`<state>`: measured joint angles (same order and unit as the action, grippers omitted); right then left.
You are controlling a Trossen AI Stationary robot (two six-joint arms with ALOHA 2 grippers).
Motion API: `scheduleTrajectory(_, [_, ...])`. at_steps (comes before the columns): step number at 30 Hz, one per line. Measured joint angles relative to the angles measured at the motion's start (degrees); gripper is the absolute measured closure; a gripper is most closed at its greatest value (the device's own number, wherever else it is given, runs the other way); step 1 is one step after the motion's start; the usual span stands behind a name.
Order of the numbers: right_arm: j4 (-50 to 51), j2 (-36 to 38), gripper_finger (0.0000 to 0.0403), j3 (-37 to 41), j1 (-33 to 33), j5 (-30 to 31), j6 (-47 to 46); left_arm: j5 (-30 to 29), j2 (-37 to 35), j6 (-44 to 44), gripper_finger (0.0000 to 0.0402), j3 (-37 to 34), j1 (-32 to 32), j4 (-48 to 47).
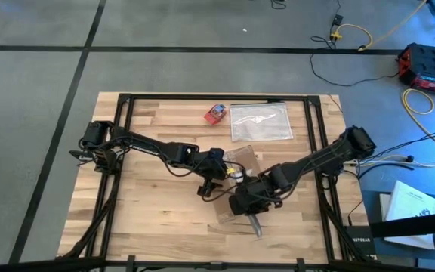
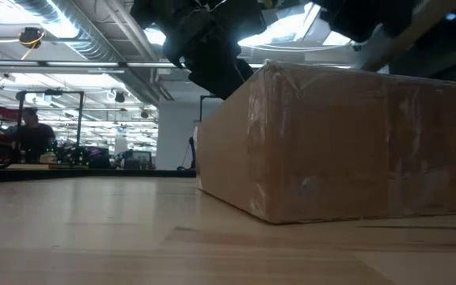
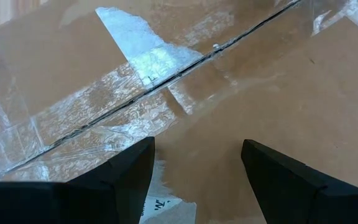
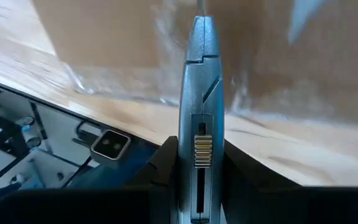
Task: Unpack boxes
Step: Open the box using the silver cutter
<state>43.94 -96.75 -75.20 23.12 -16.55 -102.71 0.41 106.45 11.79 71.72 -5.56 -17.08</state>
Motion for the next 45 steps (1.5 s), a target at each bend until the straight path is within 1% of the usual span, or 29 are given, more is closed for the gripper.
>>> scheduleTrajectory(10, [0.84, 0.0, 0.0342, 0.0, -1.05, -4.06, 1.07, 0.0, 0.0, -0.02, 0.0168, 0.0, 0.0, -0.09])
scheduleTrajectory(19, [-0.96, -1.6, 0.0342, -0.02, -1.05, -7.57, 0.97, -0.02, 0.0, 0.07, 0.0168, -0.04, 0.0, -0.04])
scheduleTrajectory(24, [-0.99, -2.1, 0.0342, -0.05, -1.05, -7.99, 1.0, 0.0, 0.0, 0.13, 0.0168, -0.04, 0.0, -0.04])
scheduleTrajectory(35, [1.04, -2.16, 0.0342, -1.76, -1.03, -6.05, 2.04, -0.02, 0.0, 0.17, 0.0168, -0.04, 0.0, -0.07])
scheduleTrajectory(38, [2.72, -2.16, 0.0342, -1.78, -1.05, -6.04, 2.44, 0.01, 0.0, 0.65, 0.0168, -0.04, 0.02, -0.03])
scheduleTrajectory(45, [3.18, -2.16, 0.0342, -1.79, -1.03, -6.03, 2.55, 0.0, 0.0, 0.96, 0.0168, -0.04, 0.02, 0.0])
